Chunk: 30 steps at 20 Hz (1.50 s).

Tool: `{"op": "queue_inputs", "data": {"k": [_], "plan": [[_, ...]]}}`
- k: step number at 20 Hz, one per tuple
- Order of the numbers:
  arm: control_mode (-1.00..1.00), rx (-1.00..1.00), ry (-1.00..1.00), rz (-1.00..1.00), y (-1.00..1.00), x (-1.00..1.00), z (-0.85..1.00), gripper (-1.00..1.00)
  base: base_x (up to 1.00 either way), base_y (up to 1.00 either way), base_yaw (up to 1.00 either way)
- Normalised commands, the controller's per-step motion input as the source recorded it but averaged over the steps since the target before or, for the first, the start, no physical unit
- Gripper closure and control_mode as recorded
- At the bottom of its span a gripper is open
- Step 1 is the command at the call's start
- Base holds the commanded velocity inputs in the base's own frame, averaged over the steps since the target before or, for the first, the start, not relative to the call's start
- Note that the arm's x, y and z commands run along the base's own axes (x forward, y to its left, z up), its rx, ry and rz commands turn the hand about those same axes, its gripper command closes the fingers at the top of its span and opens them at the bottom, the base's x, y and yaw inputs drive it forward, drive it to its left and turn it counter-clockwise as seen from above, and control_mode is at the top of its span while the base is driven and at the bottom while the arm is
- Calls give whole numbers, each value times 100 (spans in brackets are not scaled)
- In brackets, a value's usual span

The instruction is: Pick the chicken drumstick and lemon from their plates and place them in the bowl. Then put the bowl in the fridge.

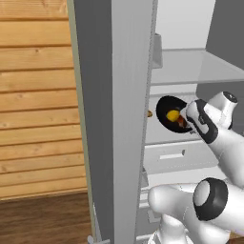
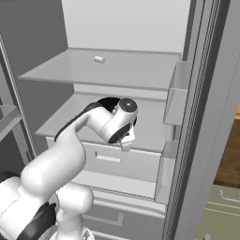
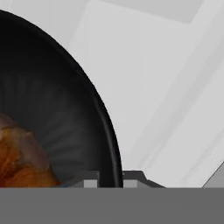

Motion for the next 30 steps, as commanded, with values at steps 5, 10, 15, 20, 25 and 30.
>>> {"op": "queue_inputs", "data": {"k": [5,10,15,20,25,30], "plan": [[-100,0,0,0,-17,51,-37,100,0,0,0],[-100,0,-3,-1,0,0,0,-100,0,0,0],[-100,0,-24,0,0,-10,3,-100,0,0,0],[-100,-8,-42,0,27,-50,27,-100,0,0,0],[-100,-18,-8,1,36,-92,77,-100,0,0,0],[-100,-19,0,2,8,-100,99,-100,0,0,0]]}}
